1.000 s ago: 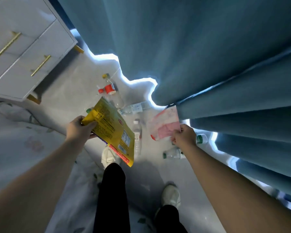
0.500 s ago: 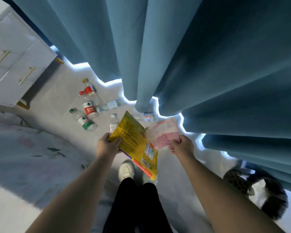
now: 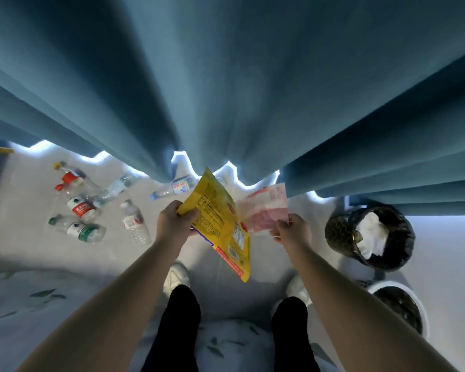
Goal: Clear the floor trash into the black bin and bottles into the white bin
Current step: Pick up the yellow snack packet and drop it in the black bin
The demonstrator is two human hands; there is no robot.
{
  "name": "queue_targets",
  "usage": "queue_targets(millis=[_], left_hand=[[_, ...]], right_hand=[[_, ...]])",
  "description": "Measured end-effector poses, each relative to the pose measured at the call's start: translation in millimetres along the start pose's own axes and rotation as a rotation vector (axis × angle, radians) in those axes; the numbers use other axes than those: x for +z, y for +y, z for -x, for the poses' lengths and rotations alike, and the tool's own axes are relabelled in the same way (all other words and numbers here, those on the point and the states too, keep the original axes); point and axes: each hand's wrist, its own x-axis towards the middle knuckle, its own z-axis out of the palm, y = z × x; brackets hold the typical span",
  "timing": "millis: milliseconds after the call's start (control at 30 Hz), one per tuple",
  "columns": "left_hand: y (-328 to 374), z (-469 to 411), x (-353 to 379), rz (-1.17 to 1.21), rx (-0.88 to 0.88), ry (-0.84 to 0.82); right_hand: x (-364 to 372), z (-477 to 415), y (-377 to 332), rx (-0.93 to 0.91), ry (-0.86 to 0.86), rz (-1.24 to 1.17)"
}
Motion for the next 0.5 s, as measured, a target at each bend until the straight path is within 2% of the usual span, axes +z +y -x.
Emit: queue_targets(millis=[233, 500], left_hand=[[-3.0, 43.7, 157.4, -0.023, 0.039, -0.049], [-7.7, 82.2, 365.7, -0.149, 0.118, -0.241]], right_hand=[[-117.7, -68.4, 89.3, 0.078, 0.009, -0.142], [-280.5, -143.5, 214.9, 0.265, 0.206, -0.359]])
